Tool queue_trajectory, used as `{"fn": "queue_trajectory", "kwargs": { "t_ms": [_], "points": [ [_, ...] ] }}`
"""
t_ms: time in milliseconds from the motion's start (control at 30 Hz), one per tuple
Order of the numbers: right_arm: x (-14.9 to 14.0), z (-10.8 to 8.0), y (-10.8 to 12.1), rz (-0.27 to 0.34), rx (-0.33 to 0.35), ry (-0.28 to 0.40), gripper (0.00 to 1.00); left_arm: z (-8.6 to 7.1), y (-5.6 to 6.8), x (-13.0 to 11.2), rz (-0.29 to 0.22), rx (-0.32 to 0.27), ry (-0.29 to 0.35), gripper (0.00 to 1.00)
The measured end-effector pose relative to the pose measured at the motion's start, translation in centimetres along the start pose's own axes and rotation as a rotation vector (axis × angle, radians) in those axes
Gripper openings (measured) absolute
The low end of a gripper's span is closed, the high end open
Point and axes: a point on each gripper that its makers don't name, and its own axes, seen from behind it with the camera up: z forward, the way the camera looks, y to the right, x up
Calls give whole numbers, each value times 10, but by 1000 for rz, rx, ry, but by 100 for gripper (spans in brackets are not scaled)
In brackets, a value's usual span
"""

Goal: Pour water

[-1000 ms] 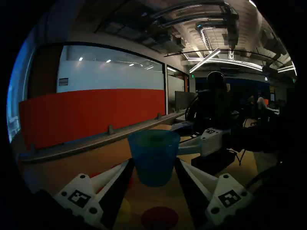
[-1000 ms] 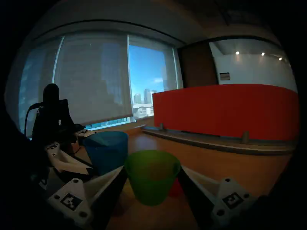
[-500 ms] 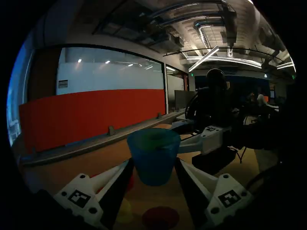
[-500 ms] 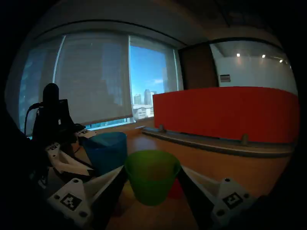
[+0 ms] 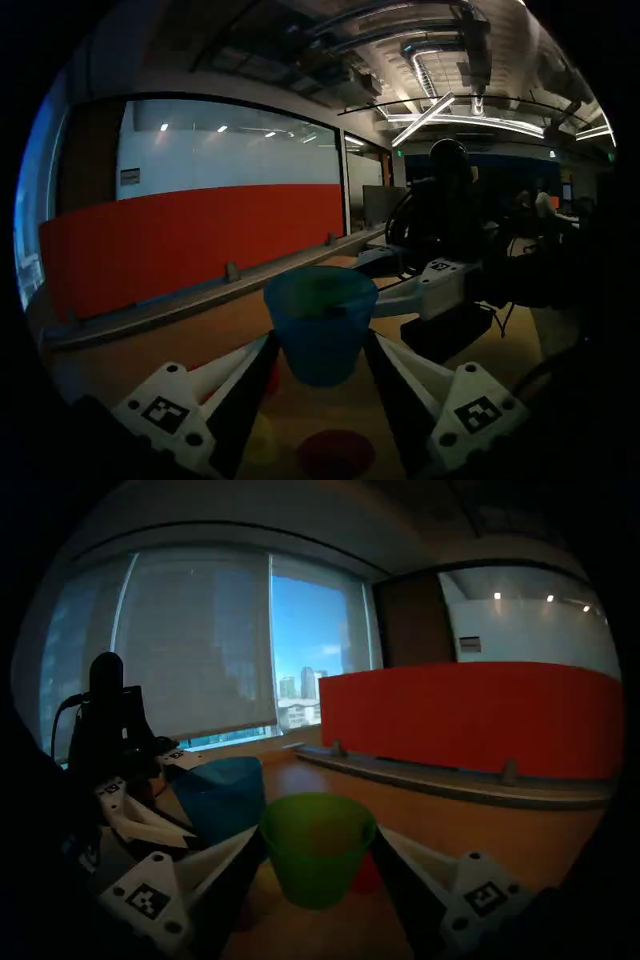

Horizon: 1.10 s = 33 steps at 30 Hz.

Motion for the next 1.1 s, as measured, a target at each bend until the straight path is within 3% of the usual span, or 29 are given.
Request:
{"fn": "queue_trajectory", "kwargs": {
  "t_ms": [600,1100],
  "points": [
    [-6,-2,1,-9,-8,-14,92,3,2,-5,-28,-4,-19,77],
    [-30,-20,-6,-30,-2,-74,92,3,27,-26,-51,-17,-57,77]
  ]
}}
